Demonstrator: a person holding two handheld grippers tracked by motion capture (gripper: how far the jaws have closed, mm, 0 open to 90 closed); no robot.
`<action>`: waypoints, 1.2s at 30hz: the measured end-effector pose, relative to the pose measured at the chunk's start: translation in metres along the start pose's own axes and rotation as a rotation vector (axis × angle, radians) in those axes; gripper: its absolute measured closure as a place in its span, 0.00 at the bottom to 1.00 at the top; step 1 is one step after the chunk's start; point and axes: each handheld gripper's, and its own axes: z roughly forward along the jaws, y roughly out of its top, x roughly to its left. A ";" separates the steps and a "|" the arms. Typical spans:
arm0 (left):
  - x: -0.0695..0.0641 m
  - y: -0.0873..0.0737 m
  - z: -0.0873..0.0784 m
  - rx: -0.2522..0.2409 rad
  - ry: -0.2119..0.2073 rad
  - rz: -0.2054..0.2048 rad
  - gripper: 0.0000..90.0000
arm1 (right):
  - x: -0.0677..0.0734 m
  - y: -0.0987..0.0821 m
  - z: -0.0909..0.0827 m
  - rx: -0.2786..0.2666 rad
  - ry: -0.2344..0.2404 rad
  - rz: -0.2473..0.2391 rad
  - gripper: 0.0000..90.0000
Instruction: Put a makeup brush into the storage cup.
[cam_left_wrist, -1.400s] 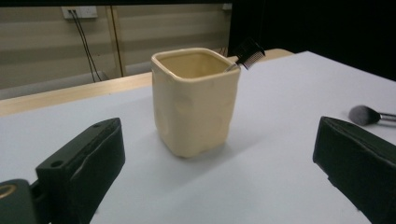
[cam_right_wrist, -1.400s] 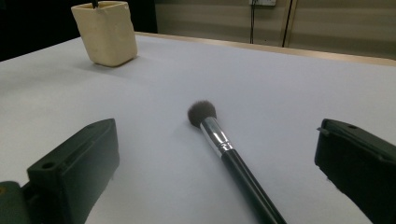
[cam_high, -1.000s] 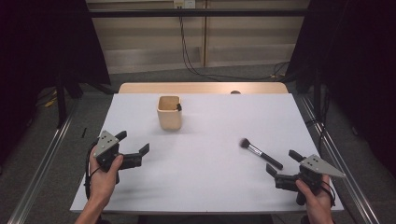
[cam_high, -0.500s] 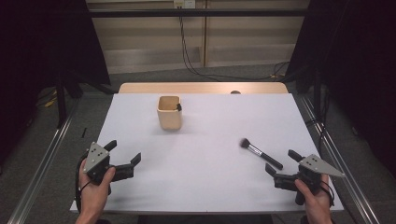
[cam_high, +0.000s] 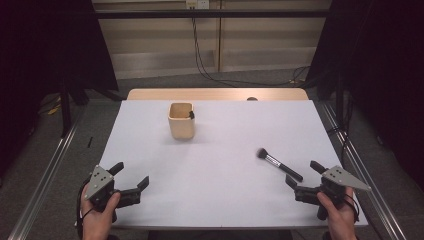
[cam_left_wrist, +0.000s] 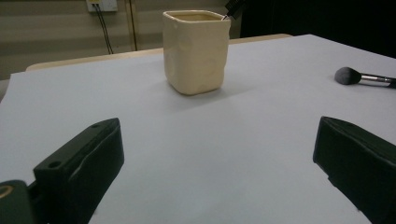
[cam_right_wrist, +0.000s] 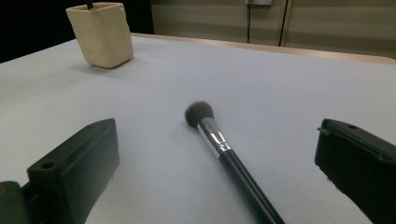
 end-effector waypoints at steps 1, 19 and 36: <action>0.000 -0.001 -0.001 -0.002 -0.003 0.000 0.02 | 0.000 0.000 0.000 -0.001 0.002 -0.005 0.00; 0.003 -0.004 -0.003 -0.015 -0.011 -0.002 0.02 | -0.006 0.016 0.018 -0.006 0.006 -0.012 0.00; -0.001 -0.002 -0.003 -0.012 -0.027 0.011 0.02 | -0.018 0.038 0.035 -0.006 0.016 -0.049 0.00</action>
